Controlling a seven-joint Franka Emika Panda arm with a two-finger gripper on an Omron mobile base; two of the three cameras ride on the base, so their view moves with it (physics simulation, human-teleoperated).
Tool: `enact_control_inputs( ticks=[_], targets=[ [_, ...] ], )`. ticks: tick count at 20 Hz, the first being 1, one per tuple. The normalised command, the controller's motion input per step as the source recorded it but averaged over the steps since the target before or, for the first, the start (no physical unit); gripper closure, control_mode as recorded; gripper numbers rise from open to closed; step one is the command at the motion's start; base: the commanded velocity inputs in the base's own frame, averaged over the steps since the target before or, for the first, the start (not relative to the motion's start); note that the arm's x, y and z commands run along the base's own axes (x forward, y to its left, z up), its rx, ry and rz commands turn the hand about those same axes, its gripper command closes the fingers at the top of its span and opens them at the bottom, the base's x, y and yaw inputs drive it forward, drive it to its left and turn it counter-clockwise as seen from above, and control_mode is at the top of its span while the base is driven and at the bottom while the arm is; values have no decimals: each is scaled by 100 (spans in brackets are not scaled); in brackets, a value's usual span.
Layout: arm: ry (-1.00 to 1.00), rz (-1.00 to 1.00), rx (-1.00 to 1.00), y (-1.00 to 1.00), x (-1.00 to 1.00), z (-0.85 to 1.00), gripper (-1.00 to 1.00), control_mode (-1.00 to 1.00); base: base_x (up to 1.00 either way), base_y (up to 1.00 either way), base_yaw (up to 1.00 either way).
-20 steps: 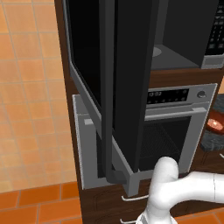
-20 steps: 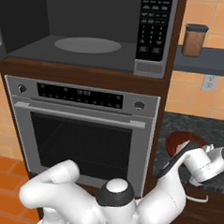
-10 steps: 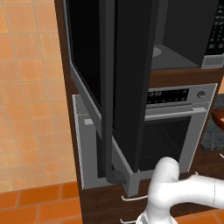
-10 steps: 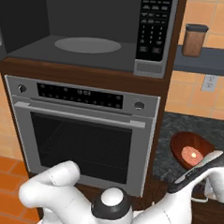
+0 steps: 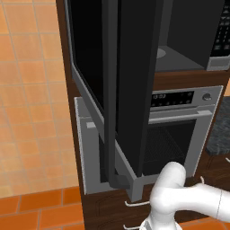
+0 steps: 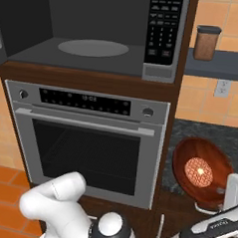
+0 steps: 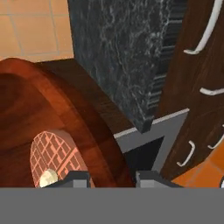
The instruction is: Open the microwave, place the bowl with waffle inside the microwave, then close the microwave door and turn it on.
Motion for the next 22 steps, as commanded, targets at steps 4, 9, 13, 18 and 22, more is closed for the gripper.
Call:
enact_control_inputs(
  ticks=[4, 9, 13, 18, 22],
  targets=[
    [-33, 21, 0, 99, -96, 50, 100, -100, 0, 0, 0],
    [-38, 3, -3, 100, -58, 50, 100, -100, 0, 0, 0],
    [-28, -1, -12, 100, -39, 61, 100, -100, 0, 0, 0],
    [-1, 0, -14, 100, -7, 90, 100, -100, 0, 0, 0],
    [-2, -11, -24, 100, -4, 53, 100, -100, 0, 0, 0]
  ],
)
